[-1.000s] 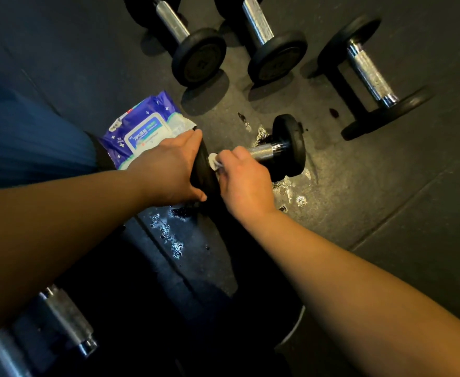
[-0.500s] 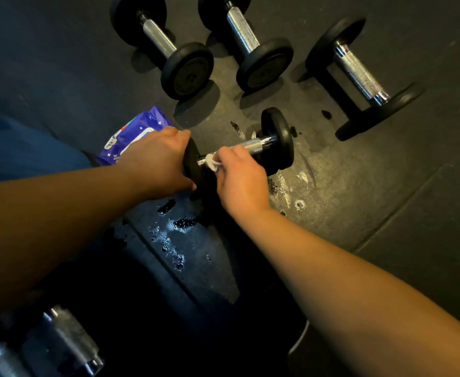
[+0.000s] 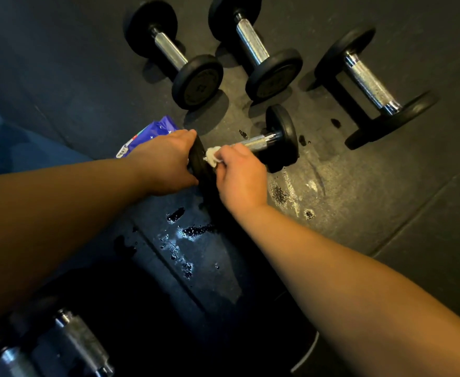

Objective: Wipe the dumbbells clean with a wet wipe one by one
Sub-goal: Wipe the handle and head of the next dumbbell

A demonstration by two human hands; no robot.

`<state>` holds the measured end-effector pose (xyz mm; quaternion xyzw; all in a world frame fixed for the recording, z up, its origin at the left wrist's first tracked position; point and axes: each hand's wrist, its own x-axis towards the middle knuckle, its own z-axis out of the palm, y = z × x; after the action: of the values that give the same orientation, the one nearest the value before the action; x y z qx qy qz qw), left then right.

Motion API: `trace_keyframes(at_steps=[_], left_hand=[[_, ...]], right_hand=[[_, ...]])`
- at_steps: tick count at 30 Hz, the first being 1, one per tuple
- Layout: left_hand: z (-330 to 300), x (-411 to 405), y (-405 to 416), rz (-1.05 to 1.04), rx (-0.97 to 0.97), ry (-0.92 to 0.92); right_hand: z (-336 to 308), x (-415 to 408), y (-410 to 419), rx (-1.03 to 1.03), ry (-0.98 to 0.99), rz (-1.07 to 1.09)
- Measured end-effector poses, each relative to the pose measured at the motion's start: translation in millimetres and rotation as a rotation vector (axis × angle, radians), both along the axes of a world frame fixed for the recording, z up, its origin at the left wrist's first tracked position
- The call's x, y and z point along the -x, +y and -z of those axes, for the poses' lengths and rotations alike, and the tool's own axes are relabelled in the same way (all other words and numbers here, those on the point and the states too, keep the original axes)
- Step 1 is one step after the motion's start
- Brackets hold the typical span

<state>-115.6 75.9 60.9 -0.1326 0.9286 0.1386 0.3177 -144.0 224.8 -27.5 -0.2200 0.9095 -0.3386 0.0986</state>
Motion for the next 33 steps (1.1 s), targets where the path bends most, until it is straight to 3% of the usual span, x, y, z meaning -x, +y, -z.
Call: trace_keyframes(at_steps=[3,7,14,20,26,33], left_hand=[[-1.4,4.2,-0.2,-0.019,-0.005,-0.03],[-1.7,9.7,1.4,-0.014,0.018,-0.061],[2.8,19.2,2.9,-0.024,0.025,-0.114],[6.0,24.9,4.0,-0.06,0.042,-0.134],[8.2,16.3,2.8,-0.035,0.021,-0.095],[12.3,7.5,3.7,0.002,0.022,-0.057]], right_hand=[[-1.5,-4.9,-2.7,0.053,-0.058,0.13],[0.5,-12.1,-2.8,-0.004,-0.05,-0.054],[1.0,20.9,24.2,-0.057,-0.061,0.325],[-6.3,11.9,0.1,-0.076,0.024,0.009],[-8.2,37.2,19.8,-0.192,0.125,0.232],[-11.7,17.8,0.5,-0.304,0.216,-0.195]])
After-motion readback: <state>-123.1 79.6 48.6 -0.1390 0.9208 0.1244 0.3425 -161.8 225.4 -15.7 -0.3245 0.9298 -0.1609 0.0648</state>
